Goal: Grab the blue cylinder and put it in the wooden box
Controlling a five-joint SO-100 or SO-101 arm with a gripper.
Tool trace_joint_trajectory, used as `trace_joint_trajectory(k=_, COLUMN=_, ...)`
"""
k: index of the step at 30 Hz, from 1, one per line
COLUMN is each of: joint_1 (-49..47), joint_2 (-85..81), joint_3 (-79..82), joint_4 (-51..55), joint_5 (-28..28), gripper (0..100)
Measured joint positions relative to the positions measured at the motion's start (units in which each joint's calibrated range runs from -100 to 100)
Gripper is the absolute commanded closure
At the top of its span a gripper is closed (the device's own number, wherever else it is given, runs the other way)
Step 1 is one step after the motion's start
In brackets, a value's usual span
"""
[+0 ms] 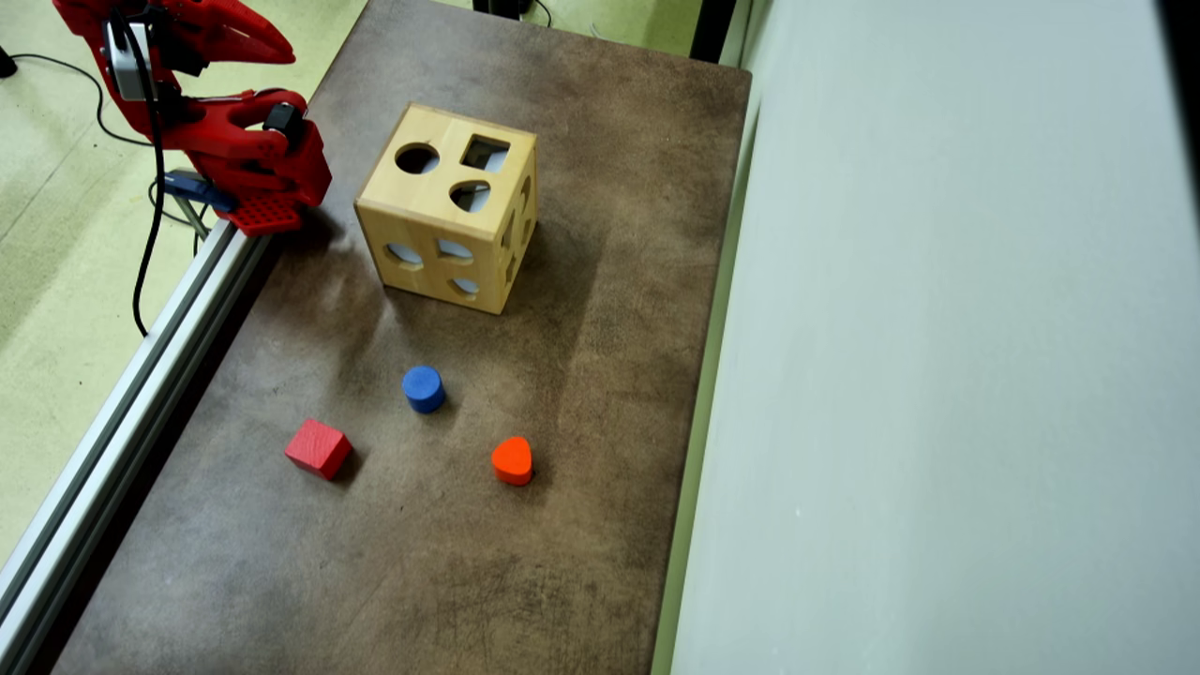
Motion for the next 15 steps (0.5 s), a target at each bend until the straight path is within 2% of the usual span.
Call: trace_joint_trajectory(k=15, joint_1=-0.2, joint_2=0.0, joint_3=0.0, joint_4=0.0, joint_5=0.0, gripper=97)
